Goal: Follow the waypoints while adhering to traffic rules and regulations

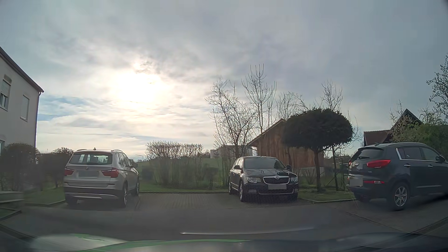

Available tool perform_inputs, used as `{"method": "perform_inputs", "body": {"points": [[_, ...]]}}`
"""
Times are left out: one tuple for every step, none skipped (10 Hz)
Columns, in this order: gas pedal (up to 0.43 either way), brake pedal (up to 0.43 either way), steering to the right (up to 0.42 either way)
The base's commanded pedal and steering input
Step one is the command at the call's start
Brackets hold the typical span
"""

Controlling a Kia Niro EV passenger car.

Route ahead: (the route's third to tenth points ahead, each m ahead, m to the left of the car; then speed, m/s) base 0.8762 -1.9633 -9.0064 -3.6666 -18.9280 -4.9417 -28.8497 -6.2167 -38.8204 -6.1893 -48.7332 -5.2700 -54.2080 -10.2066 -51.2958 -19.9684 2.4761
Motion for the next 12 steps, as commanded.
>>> {"method": "perform_inputs", "body": {"points": [[0.098,0.000,0.302],[0.110,0.000,0.277],[0.130,0.000,0.233],[0.130,0.000,0.191],[0.130,0.000,0.126],[0.130,0.000,0.045],[0.130,0.000,-0.029],[0.130,0.000,-0.096],[0.130,0.000,-0.157],[0.130,0.000,-0.237],[0.130,0.000,-0.309],[0.130,0.000,-0.362]]}}
